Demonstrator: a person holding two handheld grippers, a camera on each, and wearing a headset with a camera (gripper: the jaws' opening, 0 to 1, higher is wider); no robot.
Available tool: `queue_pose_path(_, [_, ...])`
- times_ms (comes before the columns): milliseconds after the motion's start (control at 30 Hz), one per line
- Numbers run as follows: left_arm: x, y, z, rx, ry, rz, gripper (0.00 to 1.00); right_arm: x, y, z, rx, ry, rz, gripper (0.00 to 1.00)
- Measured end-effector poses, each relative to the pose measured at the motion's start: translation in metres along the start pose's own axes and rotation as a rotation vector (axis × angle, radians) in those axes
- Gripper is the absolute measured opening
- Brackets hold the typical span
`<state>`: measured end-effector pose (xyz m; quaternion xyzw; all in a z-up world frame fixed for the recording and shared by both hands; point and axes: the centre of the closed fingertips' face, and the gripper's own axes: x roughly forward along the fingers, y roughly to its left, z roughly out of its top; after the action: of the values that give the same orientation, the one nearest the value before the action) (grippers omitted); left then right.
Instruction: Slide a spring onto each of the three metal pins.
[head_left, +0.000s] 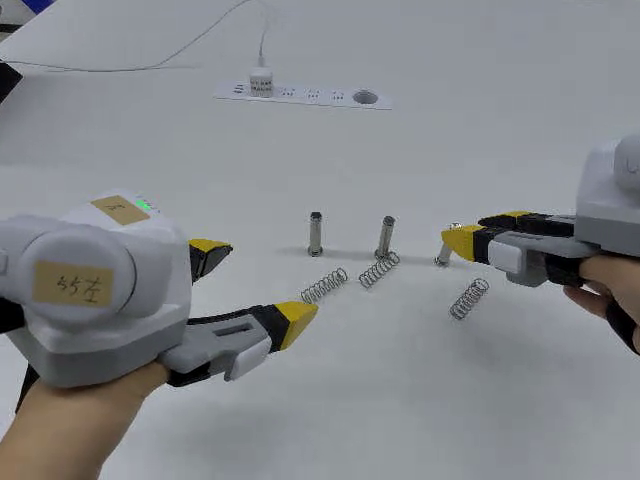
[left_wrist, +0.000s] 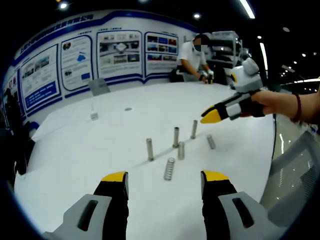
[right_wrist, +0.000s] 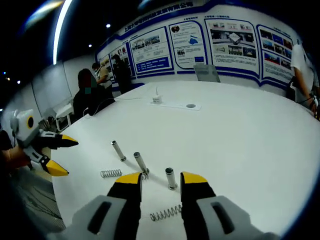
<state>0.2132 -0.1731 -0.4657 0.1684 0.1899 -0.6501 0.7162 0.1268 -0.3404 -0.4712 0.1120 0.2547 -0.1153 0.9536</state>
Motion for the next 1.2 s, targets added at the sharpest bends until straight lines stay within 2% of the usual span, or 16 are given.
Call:
queue_pose_path(167, [0.01, 0.002, -0.005, 0.02, 0.013, -0.009, 0.59, -0.004, 0.004, -0.002, -0.002, -0.026, 0.024, 0.37])
queue_pose_path(333, [0.019, 0.002, -0.007, 0.033, 0.01, -0.029, 0.57, -0.008, 0.011, -0.002, -0.038, -0.054, 0.045, 0.43])
queue_pose_path(567, [0.033, 0.001, -0.011, 0.06, 0.022, -0.054, 0.51, -0.013, 0.02, 0.0, -0.042, -0.086, 0.071, 0.53])
queue_pose_path(633, [0.036, 0.0, -0.015, 0.058, 0.039, -0.06, 0.46, -0.016, 0.022, 0.001, -0.03, -0.099, 0.083, 0.56])
queue_pose_path(800, [0.045, -0.003, -0.02, 0.046, 0.051, -0.08, 0.43, -0.02, 0.027, 0.0, -0.027, -0.116, 0.101, 0.62])
queue_pose_path(1033, [0.057, -0.005, -0.025, 0.066, 0.077, -0.105, 0.37, -0.025, 0.033, -0.002, -0.026, -0.133, 0.119, 0.67])
queue_pose_path(1100, [0.06, -0.005, -0.029, 0.05, 0.099, -0.106, 0.32, -0.026, 0.035, -0.004, -0.018, -0.133, 0.124, 0.67])
queue_pose_path(1200, [0.064, -0.004, -0.03, 0.032, 0.099, -0.115, 0.3, -0.027, 0.035, -0.007, -0.013, -0.127, 0.122, 0.67])
